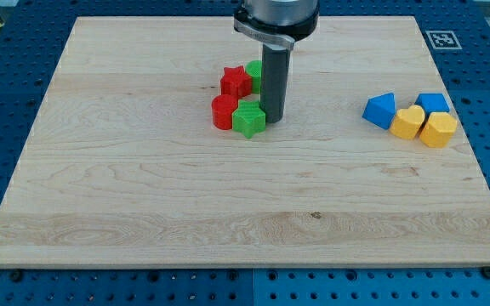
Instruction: Push the green star and the red circle towards the center left
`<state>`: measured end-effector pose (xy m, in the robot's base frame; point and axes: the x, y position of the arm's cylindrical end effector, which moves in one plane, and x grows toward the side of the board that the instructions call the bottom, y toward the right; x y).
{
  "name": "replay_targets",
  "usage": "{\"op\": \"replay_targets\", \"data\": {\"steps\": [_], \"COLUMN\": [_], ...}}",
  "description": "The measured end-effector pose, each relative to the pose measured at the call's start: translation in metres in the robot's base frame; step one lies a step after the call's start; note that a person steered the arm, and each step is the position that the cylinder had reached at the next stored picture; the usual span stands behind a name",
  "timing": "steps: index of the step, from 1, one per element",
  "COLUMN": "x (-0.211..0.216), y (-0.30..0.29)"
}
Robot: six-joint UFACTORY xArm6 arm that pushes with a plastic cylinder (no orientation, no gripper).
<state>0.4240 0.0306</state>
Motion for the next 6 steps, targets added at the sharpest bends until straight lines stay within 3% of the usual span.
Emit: {"op": "replay_targets", "data": {"steps": [2,4,6], "x": [0.028,0.006,-0.032], "y": [-0.039,-0.098,-0.099]}}
